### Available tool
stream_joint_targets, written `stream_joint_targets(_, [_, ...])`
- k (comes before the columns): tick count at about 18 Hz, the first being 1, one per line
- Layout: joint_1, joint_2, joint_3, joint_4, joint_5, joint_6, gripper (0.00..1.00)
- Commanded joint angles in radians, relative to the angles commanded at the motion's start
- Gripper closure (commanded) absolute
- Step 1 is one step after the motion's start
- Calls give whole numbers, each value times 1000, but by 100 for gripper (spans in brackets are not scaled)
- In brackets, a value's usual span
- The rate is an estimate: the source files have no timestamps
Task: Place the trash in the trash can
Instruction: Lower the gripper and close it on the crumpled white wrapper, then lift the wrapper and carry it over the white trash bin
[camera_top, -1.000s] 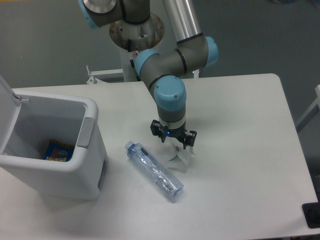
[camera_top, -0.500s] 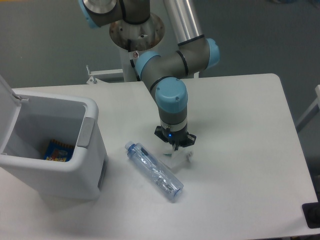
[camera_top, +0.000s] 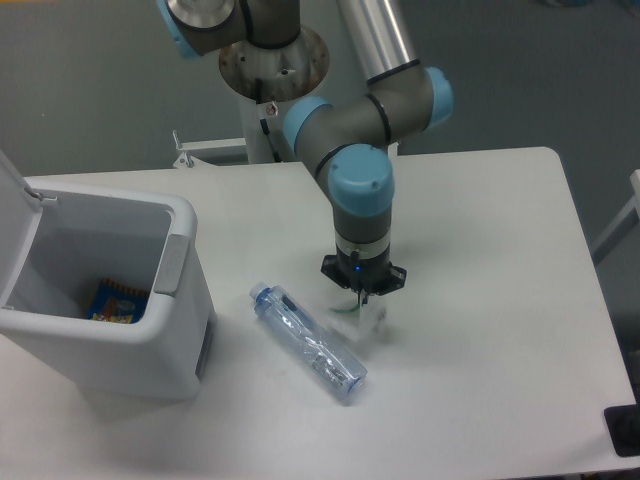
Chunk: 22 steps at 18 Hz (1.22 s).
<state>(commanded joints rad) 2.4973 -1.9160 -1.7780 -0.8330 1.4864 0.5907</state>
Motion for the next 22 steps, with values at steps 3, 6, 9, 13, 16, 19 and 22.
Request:
stream_joint_targets(3, [6, 9, 26, 0, -3, -32, 100])
stream_joint_targets(6, [5, 38, 78, 0, -82, -116, 100])
stream_joint_targets(9, [2, 55, 130, 0, -192, -221, 100])
stream_joint_targets(13, [-34, 152, 147, -3, -224, -270, 100])
stream_joint_targets(16, [-69, 236, 146, -9, -252, -324, 100])
stream_joint_targets(19, [-135, 296, 146, -9, -253, -373, 100])
stream_joint_targets(22, [-187, 331, 146, -9, -253, -403, 100])
